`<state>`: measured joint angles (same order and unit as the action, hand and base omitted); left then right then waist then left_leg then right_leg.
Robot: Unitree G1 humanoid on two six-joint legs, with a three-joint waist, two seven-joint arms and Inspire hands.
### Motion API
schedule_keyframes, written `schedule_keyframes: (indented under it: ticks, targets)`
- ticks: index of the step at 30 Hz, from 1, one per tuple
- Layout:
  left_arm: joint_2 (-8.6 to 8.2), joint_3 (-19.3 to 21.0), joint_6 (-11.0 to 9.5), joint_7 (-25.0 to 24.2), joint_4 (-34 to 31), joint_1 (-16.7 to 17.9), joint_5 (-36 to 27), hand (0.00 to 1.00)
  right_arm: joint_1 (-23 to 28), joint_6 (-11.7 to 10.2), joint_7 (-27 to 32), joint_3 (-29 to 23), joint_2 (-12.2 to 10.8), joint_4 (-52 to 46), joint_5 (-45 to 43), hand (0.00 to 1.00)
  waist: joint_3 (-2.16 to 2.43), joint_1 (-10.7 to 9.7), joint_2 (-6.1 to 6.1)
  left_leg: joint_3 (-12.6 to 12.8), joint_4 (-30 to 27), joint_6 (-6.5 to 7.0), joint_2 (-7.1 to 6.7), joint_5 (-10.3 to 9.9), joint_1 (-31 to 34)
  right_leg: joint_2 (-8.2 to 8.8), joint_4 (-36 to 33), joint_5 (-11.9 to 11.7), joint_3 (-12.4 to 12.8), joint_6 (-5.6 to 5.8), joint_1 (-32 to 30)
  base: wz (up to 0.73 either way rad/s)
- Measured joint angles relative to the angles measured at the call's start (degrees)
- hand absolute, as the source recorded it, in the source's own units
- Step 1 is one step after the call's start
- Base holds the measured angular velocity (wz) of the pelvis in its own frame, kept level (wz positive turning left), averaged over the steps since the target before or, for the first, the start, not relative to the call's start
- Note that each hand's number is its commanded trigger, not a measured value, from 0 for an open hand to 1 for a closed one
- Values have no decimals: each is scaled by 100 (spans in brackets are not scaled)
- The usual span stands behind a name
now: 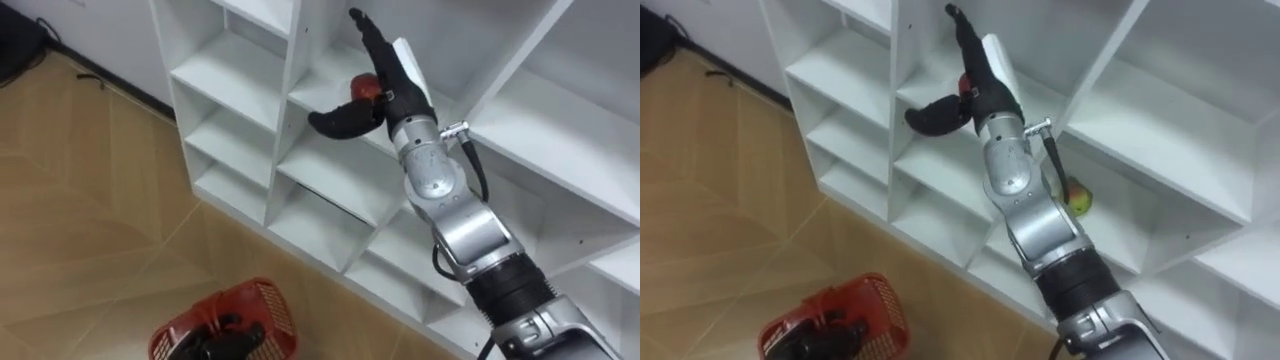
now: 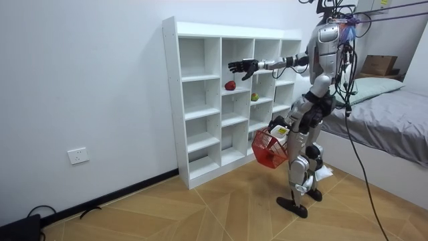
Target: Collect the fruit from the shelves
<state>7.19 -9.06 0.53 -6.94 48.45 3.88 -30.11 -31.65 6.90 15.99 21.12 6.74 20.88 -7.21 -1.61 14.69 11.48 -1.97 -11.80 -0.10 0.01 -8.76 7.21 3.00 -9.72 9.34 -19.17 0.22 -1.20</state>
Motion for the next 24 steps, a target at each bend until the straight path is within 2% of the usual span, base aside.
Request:
schedule_keyframes:
  ticks: [7,12,17,19,24]
  targets:
    - [-20,35,-59,-30,17,1,89,100,-48,-63,422,-244,32,214,-241,0,-5,-17,-6,-1,7,-3,1,2,56,-2,-2,0,-7,0,-65,0]
    - [-18,62,-54,-37,8,-9,93,100,-387,-103,665,-279,85,647,-251,0,-10,-24,17,3,6,-11,8,8,132,1,-2,0,-89,0,-138,0]
    - [-11,109,-43,-69,21,-87,96,100,-744,-109,739,-451,99,1233,-456,0,-38,-26,98,-42,-50,-16,4,14,335,3,-7,-1,-149,-1,-299,4]
    - [-7,108,-36,-91,71,-173,96,100,-834,-107,763,-457,184,1375,-521,0,-58,-20,139,-66,-100,-16,-2,15,470,3,-7,-3,-149,-5,-402,8]
    - [6,95,-42,-110,105,-236,42,100,-851,-108,770,-469,269,1509,-669,0,-70,-27,191,-151,-147,-11,-33,20,623,20,-6,-4,-192,-7,-513,8]
